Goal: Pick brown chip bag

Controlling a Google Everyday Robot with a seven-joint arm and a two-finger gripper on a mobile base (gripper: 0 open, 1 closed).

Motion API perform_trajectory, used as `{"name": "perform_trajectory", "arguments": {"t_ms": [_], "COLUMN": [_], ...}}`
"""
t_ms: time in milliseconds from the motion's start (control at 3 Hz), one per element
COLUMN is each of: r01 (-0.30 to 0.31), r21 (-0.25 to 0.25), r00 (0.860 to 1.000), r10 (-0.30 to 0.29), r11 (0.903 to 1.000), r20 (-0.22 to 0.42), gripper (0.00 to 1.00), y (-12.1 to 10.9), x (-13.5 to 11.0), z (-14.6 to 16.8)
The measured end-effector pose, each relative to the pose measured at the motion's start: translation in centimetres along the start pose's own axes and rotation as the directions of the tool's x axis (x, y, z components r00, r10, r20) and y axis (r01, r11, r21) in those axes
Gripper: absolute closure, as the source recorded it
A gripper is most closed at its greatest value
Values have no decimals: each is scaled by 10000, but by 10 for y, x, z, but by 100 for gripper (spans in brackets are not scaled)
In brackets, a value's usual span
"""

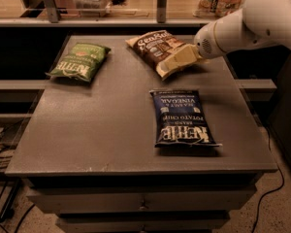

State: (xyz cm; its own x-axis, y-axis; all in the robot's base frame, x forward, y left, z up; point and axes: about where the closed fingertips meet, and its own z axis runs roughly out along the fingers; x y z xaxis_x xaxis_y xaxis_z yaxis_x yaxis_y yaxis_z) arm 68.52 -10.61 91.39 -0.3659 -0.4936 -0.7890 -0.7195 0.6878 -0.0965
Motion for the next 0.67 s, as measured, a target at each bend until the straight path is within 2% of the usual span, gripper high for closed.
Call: {"name": "perform_trajectory", "arguments": {"t_ms": [667], "r01": [-956], "r21": [-170], "r00": [9954], "r10": [957], "r11": [9953], "r20": [85], "gripper": [0], "y": [-32], "x": [10], "z": [47]}}
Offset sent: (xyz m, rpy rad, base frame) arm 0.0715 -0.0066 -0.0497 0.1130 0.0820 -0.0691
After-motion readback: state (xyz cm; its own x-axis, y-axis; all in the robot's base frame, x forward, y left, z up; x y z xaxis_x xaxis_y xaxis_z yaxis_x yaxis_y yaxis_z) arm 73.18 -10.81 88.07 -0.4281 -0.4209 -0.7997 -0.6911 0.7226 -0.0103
